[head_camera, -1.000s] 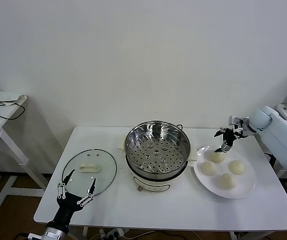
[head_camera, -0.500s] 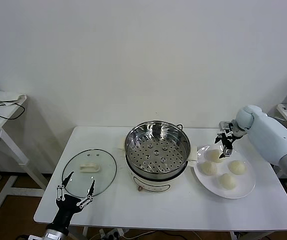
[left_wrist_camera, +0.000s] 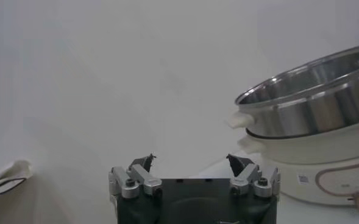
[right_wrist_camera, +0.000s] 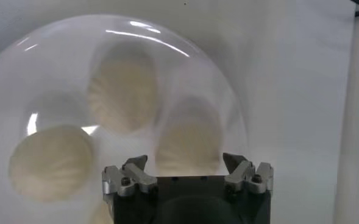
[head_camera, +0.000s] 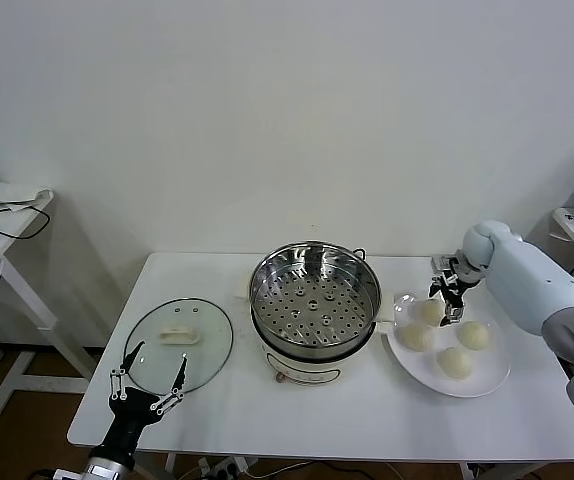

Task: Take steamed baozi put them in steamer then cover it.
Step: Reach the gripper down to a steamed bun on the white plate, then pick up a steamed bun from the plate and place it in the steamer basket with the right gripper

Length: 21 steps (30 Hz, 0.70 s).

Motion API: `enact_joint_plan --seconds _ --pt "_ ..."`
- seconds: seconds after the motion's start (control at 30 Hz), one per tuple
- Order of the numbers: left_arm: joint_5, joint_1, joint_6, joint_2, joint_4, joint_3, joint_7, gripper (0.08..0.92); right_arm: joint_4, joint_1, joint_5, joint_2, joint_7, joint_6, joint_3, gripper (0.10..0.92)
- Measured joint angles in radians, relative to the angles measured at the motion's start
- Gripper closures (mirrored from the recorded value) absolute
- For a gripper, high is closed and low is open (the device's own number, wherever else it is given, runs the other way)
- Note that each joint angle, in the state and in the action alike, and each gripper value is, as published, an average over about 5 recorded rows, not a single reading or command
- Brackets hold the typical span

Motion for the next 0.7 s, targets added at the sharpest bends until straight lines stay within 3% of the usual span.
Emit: enact_joint_plan --seconds 0.13,0.4,0.7 --pt "0.000 0.006 0.001 -0.001 -0.005 0.004 -0.003 0.177 -0.006 -0.002 -0.006 0.006 0.011 0.001 0.002 0.229" --pt "0.000 0.010 0.002 -0.002 -0.012 0.003 -0.005 0.177 0.000 -0.005 -0.010 0.004 0.022 -0.002 0.000 0.359" --pt "0.000 0.015 0.002 -0.001 -0.022 0.003 -0.006 0.177 0.080 0.028 0.037 -0.041 0.014 -0.012 -0.037 0.381"
